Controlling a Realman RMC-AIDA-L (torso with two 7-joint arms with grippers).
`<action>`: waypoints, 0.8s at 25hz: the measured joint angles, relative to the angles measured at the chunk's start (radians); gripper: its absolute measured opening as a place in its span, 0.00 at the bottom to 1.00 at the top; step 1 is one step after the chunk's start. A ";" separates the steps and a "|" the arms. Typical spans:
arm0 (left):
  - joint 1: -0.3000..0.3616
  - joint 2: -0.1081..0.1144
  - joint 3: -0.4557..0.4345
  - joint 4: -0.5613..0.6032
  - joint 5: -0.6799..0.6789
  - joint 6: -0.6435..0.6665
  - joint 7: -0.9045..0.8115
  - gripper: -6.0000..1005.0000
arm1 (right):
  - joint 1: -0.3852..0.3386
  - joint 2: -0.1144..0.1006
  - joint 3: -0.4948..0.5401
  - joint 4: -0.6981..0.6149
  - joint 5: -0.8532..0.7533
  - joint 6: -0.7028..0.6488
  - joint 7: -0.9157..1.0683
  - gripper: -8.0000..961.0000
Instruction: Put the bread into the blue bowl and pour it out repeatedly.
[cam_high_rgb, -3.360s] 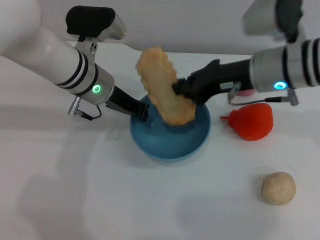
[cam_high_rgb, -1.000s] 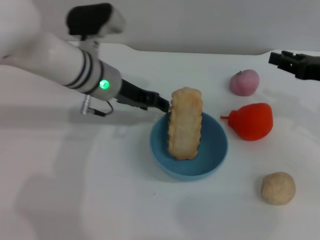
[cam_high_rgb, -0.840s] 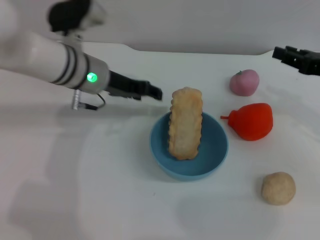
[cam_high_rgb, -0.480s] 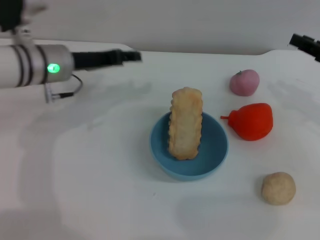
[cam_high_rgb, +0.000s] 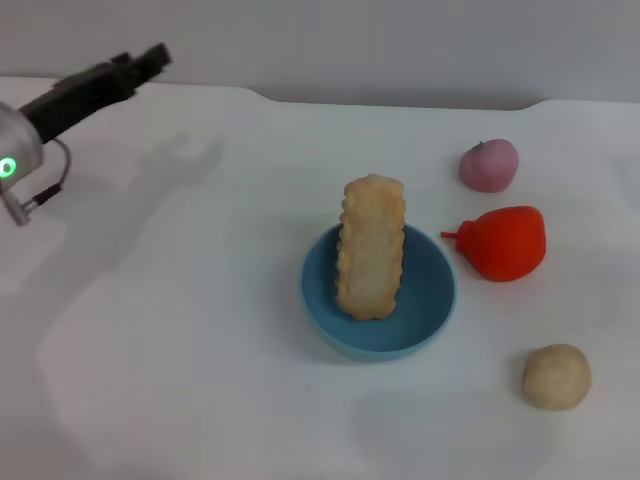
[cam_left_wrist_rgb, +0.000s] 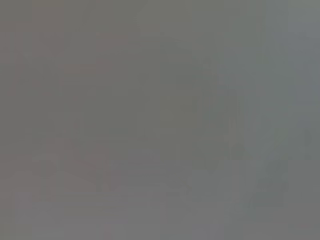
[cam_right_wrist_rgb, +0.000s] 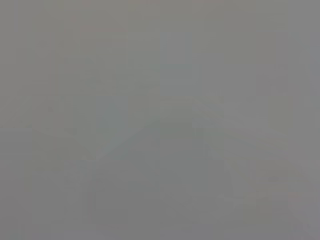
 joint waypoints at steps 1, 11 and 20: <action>0.003 -0.001 -0.007 -0.014 -0.029 0.000 0.037 0.59 | 0.000 0.000 0.012 0.024 0.009 -0.001 -0.016 0.41; 0.043 -0.008 -0.040 -0.178 -0.429 0.015 0.821 0.59 | 0.030 0.010 0.119 0.278 0.090 0.026 -0.523 0.41; 0.019 -0.011 -0.044 -0.437 -0.710 0.208 1.476 0.59 | 0.100 0.019 0.120 0.529 0.419 -0.019 -1.121 0.41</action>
